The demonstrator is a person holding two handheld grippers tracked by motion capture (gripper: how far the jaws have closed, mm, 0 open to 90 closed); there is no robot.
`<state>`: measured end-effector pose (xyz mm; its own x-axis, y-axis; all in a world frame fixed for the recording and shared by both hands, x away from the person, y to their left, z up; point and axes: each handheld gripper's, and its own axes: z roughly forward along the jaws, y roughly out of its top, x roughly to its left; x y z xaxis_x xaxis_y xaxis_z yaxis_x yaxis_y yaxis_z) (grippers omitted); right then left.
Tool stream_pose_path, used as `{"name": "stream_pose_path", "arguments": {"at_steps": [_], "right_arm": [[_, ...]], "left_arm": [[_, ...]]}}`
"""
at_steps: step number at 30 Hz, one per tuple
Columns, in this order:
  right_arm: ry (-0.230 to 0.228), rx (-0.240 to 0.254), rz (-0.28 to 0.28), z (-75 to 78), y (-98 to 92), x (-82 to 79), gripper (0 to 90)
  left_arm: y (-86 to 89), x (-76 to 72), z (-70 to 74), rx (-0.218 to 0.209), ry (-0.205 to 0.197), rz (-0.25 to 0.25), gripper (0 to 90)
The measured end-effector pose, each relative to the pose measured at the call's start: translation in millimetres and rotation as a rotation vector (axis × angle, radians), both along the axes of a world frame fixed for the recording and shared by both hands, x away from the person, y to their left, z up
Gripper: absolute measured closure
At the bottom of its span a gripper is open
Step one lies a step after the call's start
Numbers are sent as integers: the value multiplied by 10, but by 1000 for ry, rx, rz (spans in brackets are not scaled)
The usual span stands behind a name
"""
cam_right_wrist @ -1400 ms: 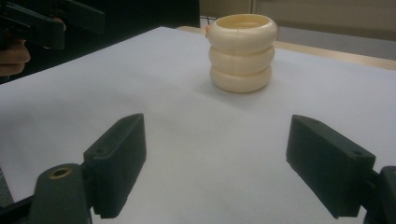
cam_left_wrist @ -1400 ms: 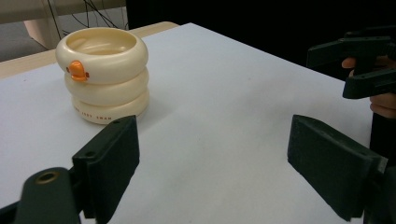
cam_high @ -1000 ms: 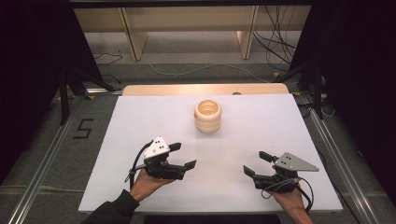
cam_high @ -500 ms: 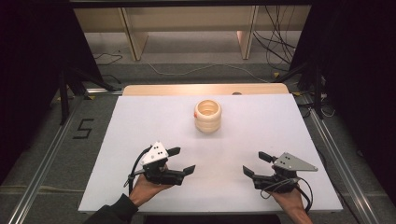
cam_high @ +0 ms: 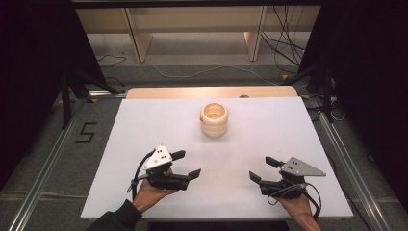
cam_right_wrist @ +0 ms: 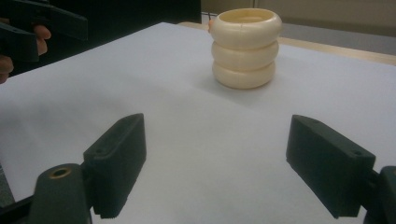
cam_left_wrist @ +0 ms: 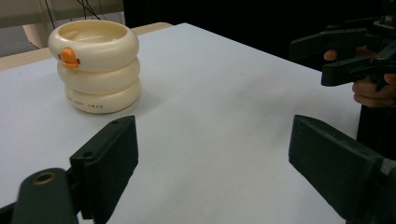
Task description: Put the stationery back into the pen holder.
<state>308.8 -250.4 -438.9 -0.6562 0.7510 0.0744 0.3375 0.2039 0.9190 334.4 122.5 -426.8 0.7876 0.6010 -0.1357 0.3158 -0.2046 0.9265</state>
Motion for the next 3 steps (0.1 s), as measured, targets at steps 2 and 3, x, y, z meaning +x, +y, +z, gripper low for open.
{"name": "stream_pose_path", "arguments": {"at_steps": [2,3], "right_arm": [[1,-2,0,-1,2,0,210],[1,-2,0,-1,2,0,210]], "left_arm": [[1,1,0,-3,1,1,154],[1,1,0,-3,1,1,154]]}}
